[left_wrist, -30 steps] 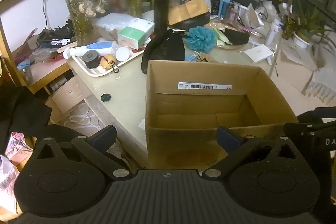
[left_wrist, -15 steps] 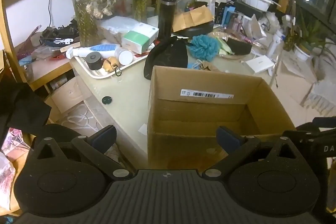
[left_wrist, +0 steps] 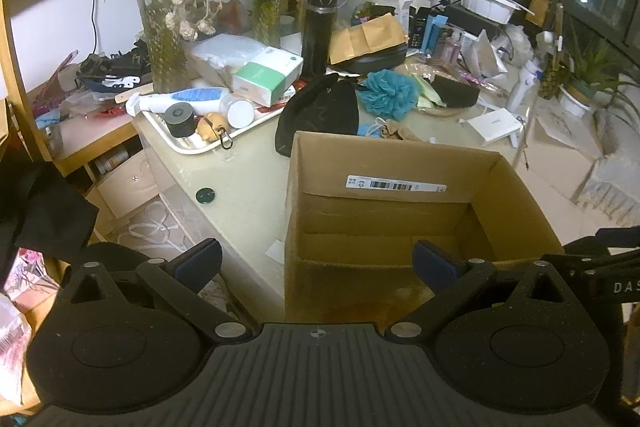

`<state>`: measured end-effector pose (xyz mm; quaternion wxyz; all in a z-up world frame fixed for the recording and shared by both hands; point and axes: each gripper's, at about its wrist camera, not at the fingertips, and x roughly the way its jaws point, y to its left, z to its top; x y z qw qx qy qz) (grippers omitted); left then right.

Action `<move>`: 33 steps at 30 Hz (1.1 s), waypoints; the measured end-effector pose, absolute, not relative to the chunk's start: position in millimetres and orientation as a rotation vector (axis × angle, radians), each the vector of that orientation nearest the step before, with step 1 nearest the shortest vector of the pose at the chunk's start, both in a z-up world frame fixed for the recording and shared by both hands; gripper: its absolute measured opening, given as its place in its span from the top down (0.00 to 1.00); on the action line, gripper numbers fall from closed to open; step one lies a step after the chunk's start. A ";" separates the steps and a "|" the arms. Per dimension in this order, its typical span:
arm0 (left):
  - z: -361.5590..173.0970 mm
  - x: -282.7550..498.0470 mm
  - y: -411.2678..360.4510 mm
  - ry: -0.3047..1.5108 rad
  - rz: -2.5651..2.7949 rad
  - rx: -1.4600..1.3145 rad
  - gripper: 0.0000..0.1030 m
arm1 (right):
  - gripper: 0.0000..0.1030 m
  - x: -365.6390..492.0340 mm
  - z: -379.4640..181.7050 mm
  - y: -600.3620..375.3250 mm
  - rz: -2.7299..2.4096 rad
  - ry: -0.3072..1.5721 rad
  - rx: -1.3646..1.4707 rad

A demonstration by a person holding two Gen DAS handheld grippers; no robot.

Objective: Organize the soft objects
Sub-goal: 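Move both tools from the cardboard box toward the cluttered table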

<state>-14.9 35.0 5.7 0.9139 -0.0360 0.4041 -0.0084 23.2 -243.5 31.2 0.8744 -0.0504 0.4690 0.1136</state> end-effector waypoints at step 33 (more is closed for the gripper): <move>17.9 12.7 51.4 0.864 -0.089 -0.089 0.00 | 0.00 39.7 35.0 -235.2 0.218 0.958 -0.183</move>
